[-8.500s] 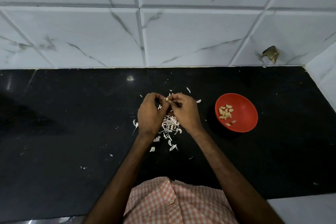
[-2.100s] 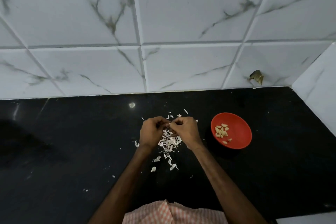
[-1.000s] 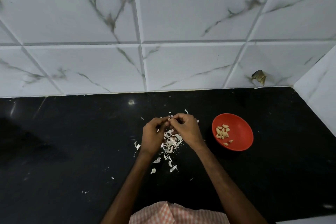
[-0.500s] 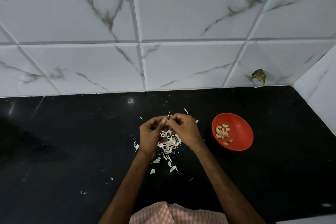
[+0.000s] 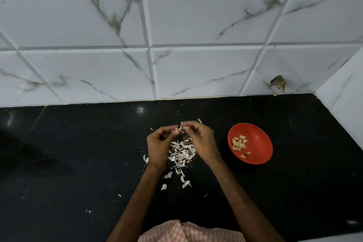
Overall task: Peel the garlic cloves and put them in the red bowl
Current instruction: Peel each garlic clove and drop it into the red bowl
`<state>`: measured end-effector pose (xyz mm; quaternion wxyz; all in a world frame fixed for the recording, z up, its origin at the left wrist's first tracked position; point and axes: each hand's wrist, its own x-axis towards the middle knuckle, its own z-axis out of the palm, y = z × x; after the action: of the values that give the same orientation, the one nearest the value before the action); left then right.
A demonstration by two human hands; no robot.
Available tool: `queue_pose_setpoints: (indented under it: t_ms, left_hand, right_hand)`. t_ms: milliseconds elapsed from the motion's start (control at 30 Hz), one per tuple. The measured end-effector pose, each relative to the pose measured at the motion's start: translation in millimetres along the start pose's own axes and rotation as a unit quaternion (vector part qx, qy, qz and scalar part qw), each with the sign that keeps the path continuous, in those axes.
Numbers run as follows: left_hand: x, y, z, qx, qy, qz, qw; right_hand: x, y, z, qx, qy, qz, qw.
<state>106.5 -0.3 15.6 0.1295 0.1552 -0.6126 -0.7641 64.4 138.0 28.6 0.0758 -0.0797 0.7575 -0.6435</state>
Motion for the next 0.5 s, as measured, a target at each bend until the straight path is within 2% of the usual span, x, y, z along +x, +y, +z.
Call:
queue_pose_setpoints:
  t_ms: [200,367,500]
  left_hand:
    - [-2.9,3.6,1.3,0.004,-0.018,0.013,1.000]
    - [-3.0,8.2,4.3,0.060,-0.032,0.039,0.997]
    - [2.9,8.3,4.7,0.112,-0.032,0.017,0.993]
  right_hand:
    - [-0.4,0.8,9.6,0.026,0.026,0.003,0.999]
    - [0.0,0.5,9.5,0.024,0.051,-0.018,0.998]
    - [-1.3,-2.1,10.8,0.038,0.051,-0.030,0.998]
